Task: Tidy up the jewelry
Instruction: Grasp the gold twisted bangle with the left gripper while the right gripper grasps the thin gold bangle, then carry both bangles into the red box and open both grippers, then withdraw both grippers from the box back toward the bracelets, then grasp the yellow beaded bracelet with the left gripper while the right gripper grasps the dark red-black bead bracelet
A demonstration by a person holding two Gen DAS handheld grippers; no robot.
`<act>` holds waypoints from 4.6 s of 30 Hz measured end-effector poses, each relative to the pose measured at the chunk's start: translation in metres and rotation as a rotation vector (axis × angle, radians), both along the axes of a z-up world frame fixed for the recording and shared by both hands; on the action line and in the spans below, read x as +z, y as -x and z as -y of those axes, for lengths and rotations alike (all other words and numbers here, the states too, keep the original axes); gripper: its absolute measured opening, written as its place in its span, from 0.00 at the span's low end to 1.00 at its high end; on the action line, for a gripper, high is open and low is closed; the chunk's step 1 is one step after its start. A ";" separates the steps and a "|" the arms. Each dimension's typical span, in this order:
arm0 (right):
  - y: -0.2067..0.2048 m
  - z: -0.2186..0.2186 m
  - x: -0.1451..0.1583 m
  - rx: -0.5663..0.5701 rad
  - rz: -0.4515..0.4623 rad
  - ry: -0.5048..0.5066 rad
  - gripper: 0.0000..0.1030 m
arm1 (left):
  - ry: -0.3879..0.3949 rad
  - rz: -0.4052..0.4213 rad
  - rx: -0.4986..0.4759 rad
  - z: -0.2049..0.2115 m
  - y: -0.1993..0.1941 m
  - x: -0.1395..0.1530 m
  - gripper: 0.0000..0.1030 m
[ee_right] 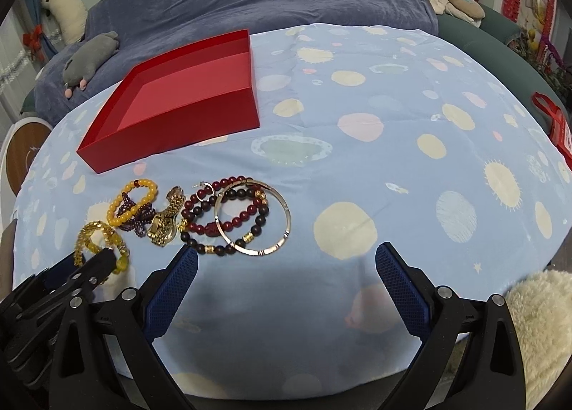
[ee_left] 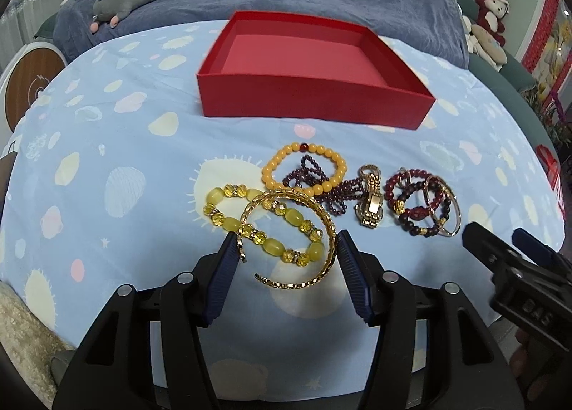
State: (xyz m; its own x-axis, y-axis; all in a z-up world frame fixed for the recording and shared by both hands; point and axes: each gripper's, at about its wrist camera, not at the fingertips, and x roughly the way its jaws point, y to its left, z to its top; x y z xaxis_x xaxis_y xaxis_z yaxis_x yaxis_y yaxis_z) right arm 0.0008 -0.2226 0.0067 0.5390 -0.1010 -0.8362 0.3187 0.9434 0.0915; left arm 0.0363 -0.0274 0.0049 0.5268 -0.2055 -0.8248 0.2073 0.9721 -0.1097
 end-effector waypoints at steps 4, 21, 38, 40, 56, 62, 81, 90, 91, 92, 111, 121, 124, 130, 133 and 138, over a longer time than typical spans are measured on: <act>-0.018 0.000 -0.007 0.031 -0.021 -0.018 0.91 | 0.029 0.008 0.027 -0.012 -0.001 0.009 0.52; -0.039 -0.008 -0.019 0.138 -0.044 -0.045 0.53 | 0.048 -0.006 0.047 -0.022 -0.008 0.016 0.52; -0.062 0.007 0.071 0.190 0.129 -0.089 0.53 | 0.063 0.094 0.000 -0.015 -0.051 0.082 0.52; -0.086 0.011 0.080 0.198 0.146 -0.099 0.53 | 0.062 0.125 -0.010 -0.010 -0.072 0.094 0.52; -0.290 0.008 0.041 0.222 0.086 -0.078 0.53 | 0.025 0.054 -0.006 0.032 -0.279 0.049 0.52; -0.314 0.008 0.022 0.216 0.051 -0.059 0.57 | -0.003 0.043 0.005 0.038 -0.300 0.028 0.62; -0.218 0.012 0.087 0.190 0.158 -0.032 0.63 | 0.011 0.135 0.012 0.025 -0.233 0.088 0.75; -0.121 0.013 0.084 0.176 0.133 -0.019 0.63 | 0.008 0.117 0.014 -0.006 -0.146 0.089 0.79; -0.110 0.013 0.080 0.170 0.123 -0.024 0.63 | 0.009 0.109 0.018 -0.010 -0.136 0.085 0.79; -0.098 0.014 0.073 0.163 0.109 -0.028 0.63 | 0.005 0.096 0.021 -0.014 -0.127 0.080 0.79; 0.002 -0.002 0.007 0.108 -0.025 -0.084 0.63 | -0.091 -0.078 0.086 -0.036 -0.043 -0.017 0.68; -0.008 -0.006 0.001 0.116 -0.035 -0.073 0.63 | -0.145 -0.026 0.069 -0.029 -0.037 -0.020 0.32; -0.015 -0.008 0.000 0.120 -0.034 -0.072 0.63 | -0.133 -0.029 0.063 -0.030 -0.036 -0.019 0.11; -0.024 -0.013 0.001 0.139 -0.030 -0.066 0.62 | -0.104 -0.034 0.061 -0.033 -0.032 -0.018 0.09; -0.027 -0.013 0.000 0.142 -0.030 -0.066 0.61 | -0.097 -0.036 0.064 -0.033 -0.029 -0.018 0.09; -0.032 -0.012 -0.003 0.152 -0.039 -0.057 0.54 | -0.088 -0.040 0.068 -0.035 -0.029 -0.018 0.09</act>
